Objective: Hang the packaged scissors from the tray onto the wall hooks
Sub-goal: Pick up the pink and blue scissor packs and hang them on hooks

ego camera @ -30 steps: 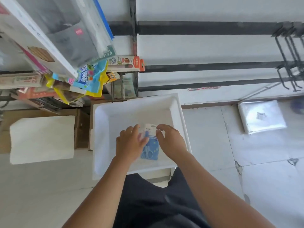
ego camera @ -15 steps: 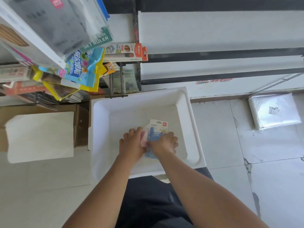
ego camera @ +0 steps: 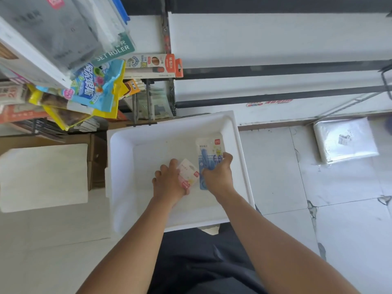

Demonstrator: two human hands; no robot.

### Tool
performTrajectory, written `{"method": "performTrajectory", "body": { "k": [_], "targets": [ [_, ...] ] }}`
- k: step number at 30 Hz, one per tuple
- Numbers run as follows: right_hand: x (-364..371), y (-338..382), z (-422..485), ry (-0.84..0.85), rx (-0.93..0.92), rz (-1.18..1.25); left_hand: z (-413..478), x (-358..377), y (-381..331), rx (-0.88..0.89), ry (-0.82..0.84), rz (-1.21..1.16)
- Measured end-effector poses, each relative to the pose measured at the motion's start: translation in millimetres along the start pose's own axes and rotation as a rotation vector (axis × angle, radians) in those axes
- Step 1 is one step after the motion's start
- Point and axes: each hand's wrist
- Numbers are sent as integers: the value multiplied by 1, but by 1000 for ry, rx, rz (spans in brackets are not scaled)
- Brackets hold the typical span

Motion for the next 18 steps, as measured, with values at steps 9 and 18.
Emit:
{"method": "performTrajectory", "body": {
  "k": [9, 18],
  "targets": [
    [-29, 33, -23, 42, -115, 202, -25, -26, 4, -8, -64, -418],
    [-76, 90, -68, 131, -250, 341, -97, -107, -19, -33, -70, -813]
  ]
}}
Point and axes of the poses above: each hand's wrist, its own z-axis towards the middle knuckle, its own x-axis out of the palm, y = z × x, and after that the axes turned 7 degrees about -x, right-handed
